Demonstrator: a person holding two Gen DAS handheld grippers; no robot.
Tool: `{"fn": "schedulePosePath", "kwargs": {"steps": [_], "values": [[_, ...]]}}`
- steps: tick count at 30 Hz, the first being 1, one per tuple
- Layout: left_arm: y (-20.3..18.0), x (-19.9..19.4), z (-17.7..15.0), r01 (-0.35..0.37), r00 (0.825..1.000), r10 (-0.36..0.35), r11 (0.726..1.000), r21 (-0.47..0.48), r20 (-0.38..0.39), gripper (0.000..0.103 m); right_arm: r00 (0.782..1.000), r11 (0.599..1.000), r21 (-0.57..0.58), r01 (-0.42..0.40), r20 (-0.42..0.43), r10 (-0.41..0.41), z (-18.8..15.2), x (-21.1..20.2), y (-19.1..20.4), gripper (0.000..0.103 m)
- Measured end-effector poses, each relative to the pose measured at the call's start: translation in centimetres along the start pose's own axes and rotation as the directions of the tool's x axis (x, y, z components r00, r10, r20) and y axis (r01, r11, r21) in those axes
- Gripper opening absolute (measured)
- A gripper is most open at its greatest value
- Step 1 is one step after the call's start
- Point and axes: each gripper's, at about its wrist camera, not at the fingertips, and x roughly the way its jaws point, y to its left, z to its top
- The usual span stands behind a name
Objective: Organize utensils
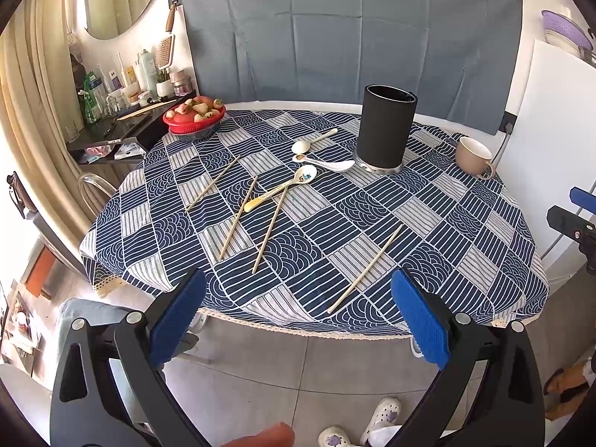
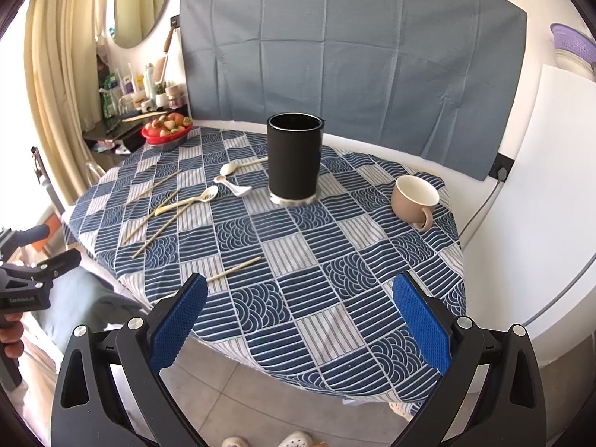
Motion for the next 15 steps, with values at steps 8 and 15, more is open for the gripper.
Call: {"fn": "schedulePosePath", "kwargs": {"steps": [8,15], "values": [[0.02,0.08,0.1,-0.002,1.0,0.002,1.0,0.011,-0.002,0.097,1.0,1.0,0.0,-0.001,0.001,0.001,0.11,0.21,0.05,0.095],[0.15,0.13,-0.09,0.004,1.0,-0.004,1.0,0.018,-0.013,0.097,1.0,1.0,-0.005,0.004,0.0,-0.004,0.13,0.29,0.4,0.095]]}}
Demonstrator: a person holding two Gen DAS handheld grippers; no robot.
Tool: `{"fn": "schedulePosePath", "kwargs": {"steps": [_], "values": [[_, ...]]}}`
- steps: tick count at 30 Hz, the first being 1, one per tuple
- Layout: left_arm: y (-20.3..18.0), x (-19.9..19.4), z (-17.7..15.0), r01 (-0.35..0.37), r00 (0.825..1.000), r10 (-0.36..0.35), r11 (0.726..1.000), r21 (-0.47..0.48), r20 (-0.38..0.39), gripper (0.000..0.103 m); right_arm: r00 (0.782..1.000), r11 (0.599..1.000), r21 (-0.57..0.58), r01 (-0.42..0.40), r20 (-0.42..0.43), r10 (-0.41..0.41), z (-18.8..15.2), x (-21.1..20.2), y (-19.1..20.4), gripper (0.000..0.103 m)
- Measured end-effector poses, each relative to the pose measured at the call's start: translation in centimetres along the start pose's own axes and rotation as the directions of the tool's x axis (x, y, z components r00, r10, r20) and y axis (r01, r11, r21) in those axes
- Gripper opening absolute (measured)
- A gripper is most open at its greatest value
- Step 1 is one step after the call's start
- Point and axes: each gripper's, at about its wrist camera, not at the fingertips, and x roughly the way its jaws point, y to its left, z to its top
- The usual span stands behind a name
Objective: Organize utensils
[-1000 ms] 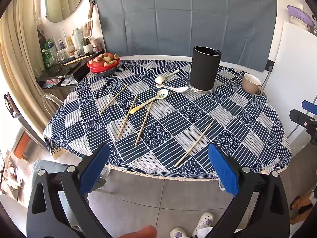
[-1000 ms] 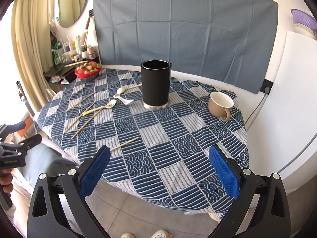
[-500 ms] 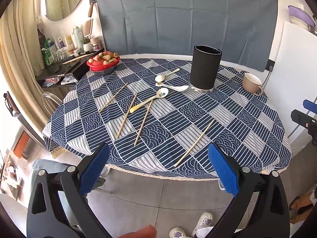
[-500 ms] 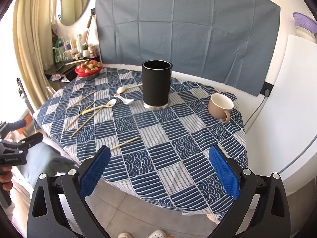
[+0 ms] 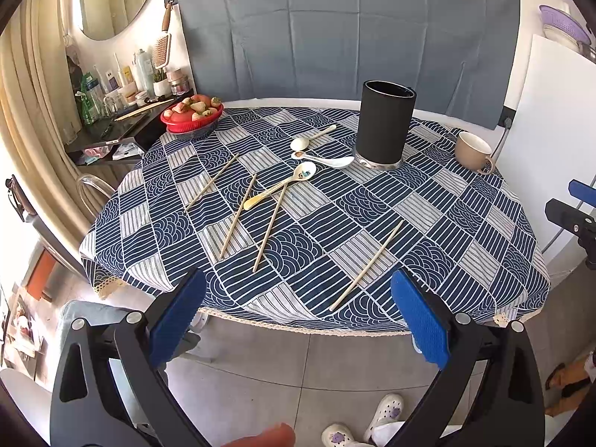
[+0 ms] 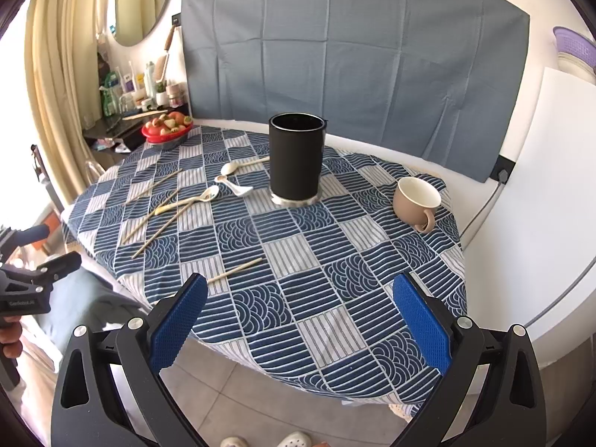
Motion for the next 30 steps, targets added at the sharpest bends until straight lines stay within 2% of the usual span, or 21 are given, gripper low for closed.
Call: {"fn": "schedulePosePath", "kwargs": {"steps": [13,30], "values": [[0.5,0.2,-0.3,0.0,1.0,0.0,1.0,0.024,-0.005,0.097,1.0,1.0,-0.005,0.009,-0.027,-0.009,-0.4,0.6,1.6,0.095],[5.0,0.9,-0.5,0.005,1.0,-0.005,1.0,0.026,-0.02,0.097,0.997,0.999,0.033,0.015,-0.07,-0.013,-1.0,2.4,5.0,0.095]]}}
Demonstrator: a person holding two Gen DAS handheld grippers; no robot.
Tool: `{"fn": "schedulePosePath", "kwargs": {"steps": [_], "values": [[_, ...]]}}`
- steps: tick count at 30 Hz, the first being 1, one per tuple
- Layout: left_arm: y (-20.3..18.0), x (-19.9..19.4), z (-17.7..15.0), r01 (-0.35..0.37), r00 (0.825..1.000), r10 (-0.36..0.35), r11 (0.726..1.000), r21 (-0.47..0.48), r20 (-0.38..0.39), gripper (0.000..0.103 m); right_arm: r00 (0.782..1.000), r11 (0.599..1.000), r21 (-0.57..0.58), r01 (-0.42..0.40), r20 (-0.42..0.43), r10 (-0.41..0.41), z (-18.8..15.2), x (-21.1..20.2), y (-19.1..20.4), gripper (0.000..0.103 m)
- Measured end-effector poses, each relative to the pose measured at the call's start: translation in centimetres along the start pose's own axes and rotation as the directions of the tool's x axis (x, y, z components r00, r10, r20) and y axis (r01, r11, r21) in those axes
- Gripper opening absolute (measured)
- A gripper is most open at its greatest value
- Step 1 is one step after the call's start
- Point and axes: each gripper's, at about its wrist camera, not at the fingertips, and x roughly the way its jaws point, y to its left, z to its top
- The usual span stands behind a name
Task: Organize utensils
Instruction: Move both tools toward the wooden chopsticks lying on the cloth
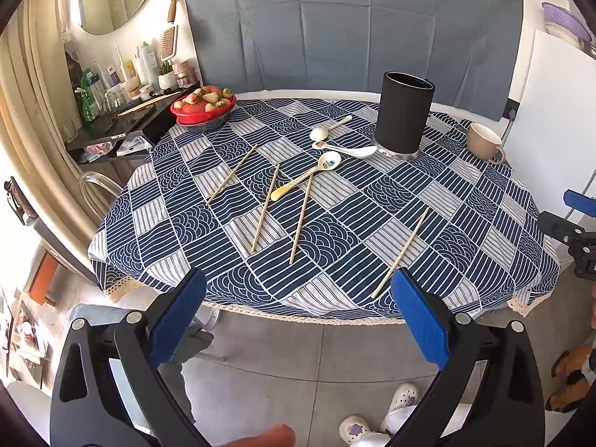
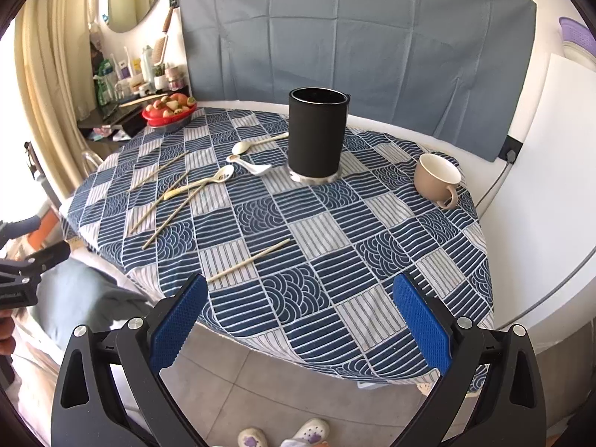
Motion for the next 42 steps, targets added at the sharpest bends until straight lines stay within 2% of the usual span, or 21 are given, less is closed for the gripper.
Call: {"fn": "schedulePosePath", "kwargs": {"steps": [12,21,30,42], "values": [[1.9,0.3,1.3,-0.014,1.0,0.014,1.0,-0.004,-0.003,0.097,1.0,1.0,0.003,-0.004,-0.023,0.005,0.7,1.5,1.0,0.095],[3.9,2.7,3.6,-0.013,1.0,0.012,0.999,-0.052,-0.018,0.097,0.998,0.999,-0.028,-0.016,-0.057,0.014,2.2,4.5,1.8,0.095],[5.9,7.1,7.2,-0.011,0.999,0.009,0.999,-0.048,-0.053,0.097,0.991,0.999,-0.011,-0.034,-0.127,0.032,3.6,9.2,2.4,0.095],[8.1,15.1,11.5,0.01,0.99,-0.014,1.0,-0.024,-0.144,0.097,0.971,1.0,-0.03,0.004,-0.238,-0.011,5.1,16.4,2.3,0.095]]}}
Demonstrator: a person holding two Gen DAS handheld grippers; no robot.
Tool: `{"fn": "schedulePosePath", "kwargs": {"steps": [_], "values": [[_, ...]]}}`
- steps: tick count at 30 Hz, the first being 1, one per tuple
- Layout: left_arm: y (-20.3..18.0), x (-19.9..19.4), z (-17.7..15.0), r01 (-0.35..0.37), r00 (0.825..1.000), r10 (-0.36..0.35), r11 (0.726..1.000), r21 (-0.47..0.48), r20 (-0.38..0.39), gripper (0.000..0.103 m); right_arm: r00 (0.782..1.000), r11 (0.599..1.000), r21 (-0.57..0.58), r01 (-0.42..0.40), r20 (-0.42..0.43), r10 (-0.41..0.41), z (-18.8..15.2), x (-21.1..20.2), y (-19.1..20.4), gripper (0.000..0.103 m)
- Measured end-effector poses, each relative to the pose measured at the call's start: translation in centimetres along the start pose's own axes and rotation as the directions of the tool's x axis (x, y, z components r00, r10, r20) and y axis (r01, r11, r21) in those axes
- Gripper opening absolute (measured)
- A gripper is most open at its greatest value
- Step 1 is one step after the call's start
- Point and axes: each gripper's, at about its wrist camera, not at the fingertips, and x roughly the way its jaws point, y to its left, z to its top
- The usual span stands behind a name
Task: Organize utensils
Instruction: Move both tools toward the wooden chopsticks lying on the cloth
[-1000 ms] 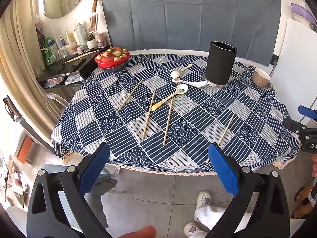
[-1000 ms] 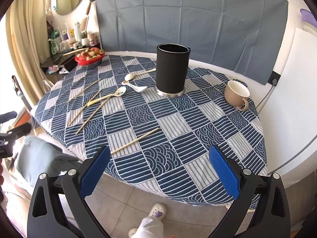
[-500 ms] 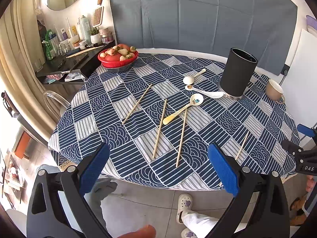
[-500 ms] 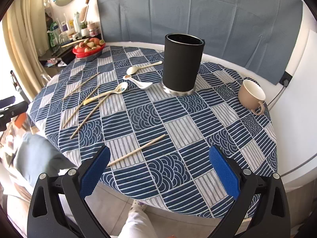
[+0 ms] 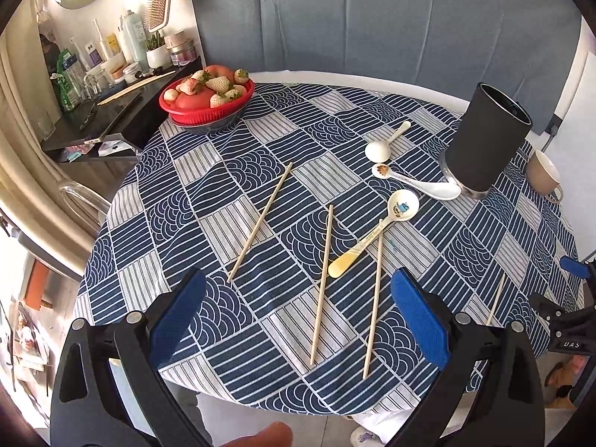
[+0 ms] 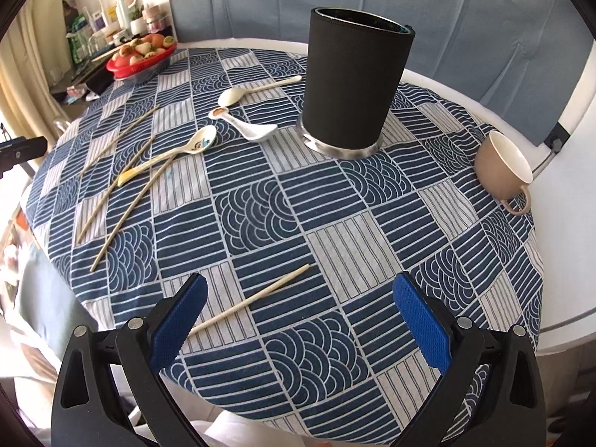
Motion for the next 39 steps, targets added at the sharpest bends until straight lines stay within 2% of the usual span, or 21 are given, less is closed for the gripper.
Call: {"fn": "schedulePosePath", "kwargs": {"steps": [7,16,23,26,31,37,39], "values": [[0.6,4.0,1.4,0.01,0.999,-0.006,0.997,0.08,-0.046,0.097,0.998,0.999,-0.018,0.044,-0.037,-0.044,1.4,2.6,0.0,0.095],[2.3,8.6,2.3,0.051,0.993,-0.037,0.991,0.123,-0.112,0.097,0.994,0.997,0.005,0.082,-0.075,-0.081,1.2,3.8,0.7,0.095],[3.6,12.0,4.2,0.096,0.984,-0.062,0.975,0.201,-0.165,0.097,0.981,0.983,0.112,0.148,-0.141,-0.132,0.2,4.9,0.5,0.095],[4.0,13.3,5.1,0.128,0.976,-0.077,0.96,0.248,-0.206,0.097,0.972,0.963,0.183,0.196,-0.169,-0.165,-0.1,5.1,0.5,0.095],[4.0,15.3,5.8,0.165,0.965,-0.078,0.921,0.352,-0.25,0.097,0.961,0.924,0.306,0.23,-0.223,-0.165,-0.7,5.6,1.2,0.095],[4.5,17.3,6.7,0.224,0.949,-0.105,0.888,0.401,-0.298,0.097,0.95,0.882,0.389,0.268,-0.256,-0.176,-1.6,6.2,2.8,0.095],[4.5,17.7,6.9,0.228,0.949,-0.101,0.876,0.425,-0.299,0.097,0.948,0.866,0.414,0.282,-0.259,-0.185,-2.0,6.3,3.1,0.095]]}}
